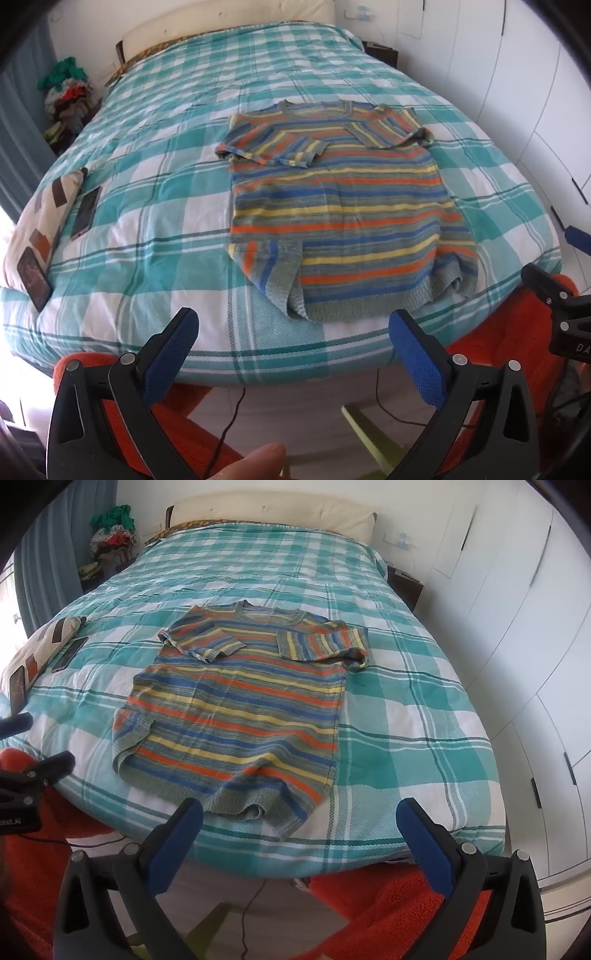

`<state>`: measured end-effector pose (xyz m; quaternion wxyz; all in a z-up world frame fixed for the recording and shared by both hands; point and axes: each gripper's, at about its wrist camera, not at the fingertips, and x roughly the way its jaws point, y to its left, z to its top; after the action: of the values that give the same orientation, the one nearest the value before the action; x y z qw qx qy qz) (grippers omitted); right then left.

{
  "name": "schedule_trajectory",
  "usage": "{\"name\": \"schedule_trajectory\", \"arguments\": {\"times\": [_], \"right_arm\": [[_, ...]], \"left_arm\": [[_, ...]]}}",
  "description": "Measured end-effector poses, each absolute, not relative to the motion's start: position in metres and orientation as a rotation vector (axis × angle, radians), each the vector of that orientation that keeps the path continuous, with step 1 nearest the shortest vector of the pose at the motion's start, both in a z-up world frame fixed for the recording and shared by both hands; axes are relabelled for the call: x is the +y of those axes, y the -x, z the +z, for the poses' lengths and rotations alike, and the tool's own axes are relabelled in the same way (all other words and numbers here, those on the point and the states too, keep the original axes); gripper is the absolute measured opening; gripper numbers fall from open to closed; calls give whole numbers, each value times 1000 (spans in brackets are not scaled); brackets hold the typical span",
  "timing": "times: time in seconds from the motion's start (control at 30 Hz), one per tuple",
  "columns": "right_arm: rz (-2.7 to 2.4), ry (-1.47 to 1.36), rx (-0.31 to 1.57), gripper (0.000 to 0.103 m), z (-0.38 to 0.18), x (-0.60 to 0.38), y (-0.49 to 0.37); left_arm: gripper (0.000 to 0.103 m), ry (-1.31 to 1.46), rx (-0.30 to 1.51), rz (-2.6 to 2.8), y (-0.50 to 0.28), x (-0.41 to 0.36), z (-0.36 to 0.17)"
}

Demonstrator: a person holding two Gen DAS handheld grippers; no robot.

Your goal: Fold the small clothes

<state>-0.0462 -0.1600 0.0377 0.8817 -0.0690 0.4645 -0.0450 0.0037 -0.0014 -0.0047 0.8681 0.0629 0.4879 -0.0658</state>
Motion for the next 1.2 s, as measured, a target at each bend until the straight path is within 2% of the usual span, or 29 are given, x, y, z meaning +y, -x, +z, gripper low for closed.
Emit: {"name": "schedule_trajectory", "arguments": {"times": [0.7,1.07,1.2], "right_arm": [[-151,144,954,103,38,-166,43],[-155,40,941,103,32,-195,45],[-68,-76,975,103,0,-222,33]], "left_arm": [[103,-180,1016,-180,-6,-6,-9],[102,11,1030,-145,-35,49,-21],[102,64,1070,-214,-57,50,-46]]}}
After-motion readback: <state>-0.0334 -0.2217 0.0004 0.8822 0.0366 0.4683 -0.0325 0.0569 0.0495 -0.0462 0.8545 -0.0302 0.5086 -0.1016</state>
